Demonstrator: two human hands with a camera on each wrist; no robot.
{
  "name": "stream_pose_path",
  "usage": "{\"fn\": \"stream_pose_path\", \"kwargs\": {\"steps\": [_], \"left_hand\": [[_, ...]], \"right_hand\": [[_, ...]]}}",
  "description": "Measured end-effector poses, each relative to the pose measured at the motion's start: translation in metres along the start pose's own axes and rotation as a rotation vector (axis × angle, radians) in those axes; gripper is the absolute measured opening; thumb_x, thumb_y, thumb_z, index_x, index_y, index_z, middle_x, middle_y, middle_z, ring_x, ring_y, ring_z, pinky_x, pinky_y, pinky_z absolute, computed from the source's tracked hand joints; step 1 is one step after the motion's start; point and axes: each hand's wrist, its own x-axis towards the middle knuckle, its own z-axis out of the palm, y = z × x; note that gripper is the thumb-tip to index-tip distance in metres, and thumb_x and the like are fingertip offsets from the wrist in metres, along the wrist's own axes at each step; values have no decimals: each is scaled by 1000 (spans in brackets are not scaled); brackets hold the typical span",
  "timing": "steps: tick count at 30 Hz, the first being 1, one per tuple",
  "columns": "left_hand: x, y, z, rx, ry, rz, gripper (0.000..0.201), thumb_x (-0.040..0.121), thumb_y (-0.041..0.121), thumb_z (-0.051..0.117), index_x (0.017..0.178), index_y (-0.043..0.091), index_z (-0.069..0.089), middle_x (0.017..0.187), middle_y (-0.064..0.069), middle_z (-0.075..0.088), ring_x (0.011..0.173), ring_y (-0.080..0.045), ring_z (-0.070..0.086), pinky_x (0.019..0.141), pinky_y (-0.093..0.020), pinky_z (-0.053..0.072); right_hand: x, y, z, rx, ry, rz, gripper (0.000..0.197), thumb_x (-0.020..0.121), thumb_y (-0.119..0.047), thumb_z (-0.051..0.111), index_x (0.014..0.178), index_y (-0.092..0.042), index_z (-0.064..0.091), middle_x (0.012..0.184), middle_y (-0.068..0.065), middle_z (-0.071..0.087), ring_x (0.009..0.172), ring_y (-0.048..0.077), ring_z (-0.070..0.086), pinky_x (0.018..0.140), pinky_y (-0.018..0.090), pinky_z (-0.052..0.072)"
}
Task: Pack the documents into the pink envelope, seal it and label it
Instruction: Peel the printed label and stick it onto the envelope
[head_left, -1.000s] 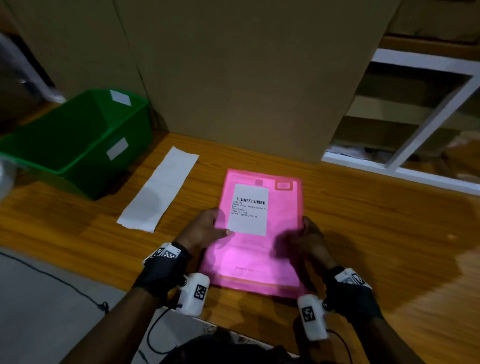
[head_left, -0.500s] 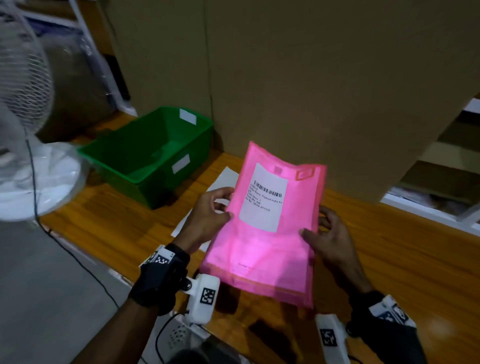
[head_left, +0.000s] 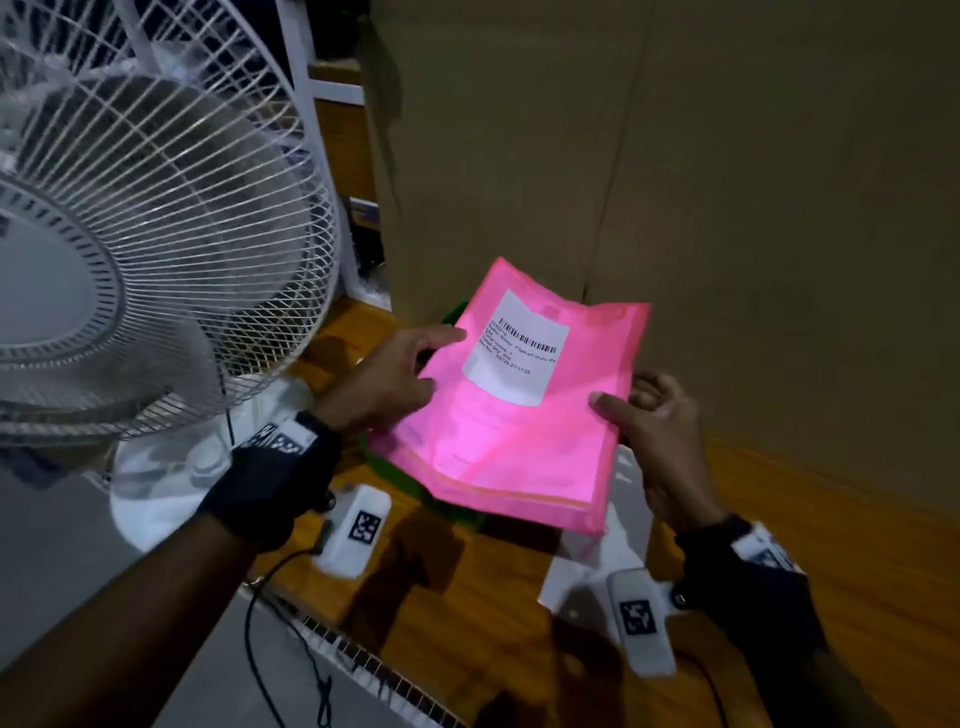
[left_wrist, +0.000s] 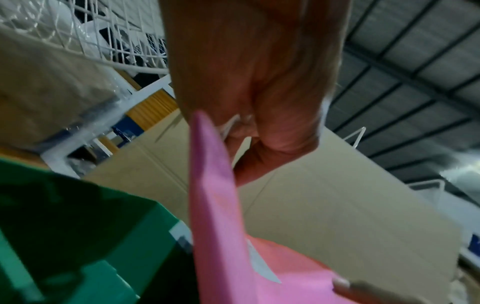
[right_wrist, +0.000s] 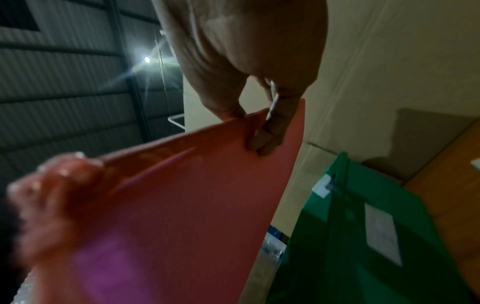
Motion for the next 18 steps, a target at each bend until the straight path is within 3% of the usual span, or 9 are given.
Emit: {"fn": "stream_pose_path", "kwargs": {"steps": [3,5,9,11,13,16,18], "left_hand": [[25,-30,-15,172,-18,-68,73,70,-17,47,137,10,51,138,-2,51,128,-15,50,105,-27,42],[35,-43,-18,169,-33,-85,74,68,-15,47,138,10,51,140,-5,52,128,-19,51,106,-35,44],[48,-67,-20,170,-36,-156,71,72,-18,48,138,7,51,137,-2,53,128,-17,50,105,-30,43],[50,-77,-22,171,-65,-197,71,73,-17,48,138,9,50,140,-5,53,126,-18,53,106,-35,45],[53,-84,-26,194,-93,-221,71,74,-15,49,139,12,49,143,-6,51,126,-18,53,105,-37,45],[57,-81,-29,294,-120,-235,67,80,-11,52,141,16,48,145,-8,48,122,-26,54,97,-37,51],[59,-83,-29,389,-132,-246,65,82,-10,56,141,16,48,146,-10,47,119,-32,56,92,-36,50]], "right_hand": [[16,14,38,-27,19,39,46,81,7,69,123,-4,52,98,8,70,81,20,69,70,36,58],[22,22,55,-43,4,49,45,80,9,68,120,-8,55,94,6,70,82,21,68,72,36,56],[33,41,71,-178,5,14,39,79,5,69,106,-21,60,94,1,71,87,21,68,74,37,58],[38,46,76,-368,33,-37,36,78,-5,71,108,-22,62,92,-6,70,87,20,68,81,44,58],[42,47,80,-581,37,-103,43,74,-16,69,117,-15,65,90,-2,70,85,25,68,80,48,57],[42,50,82,-911,-23,-128,42,78,-26,62,119,-17,62,91,6,67,87,30,65,68,34,49],[38,56,83,-1164,-113,-89,42,80,-35,57,119,-18,57,104,15,62,104,35,59,73,35,46]]}}
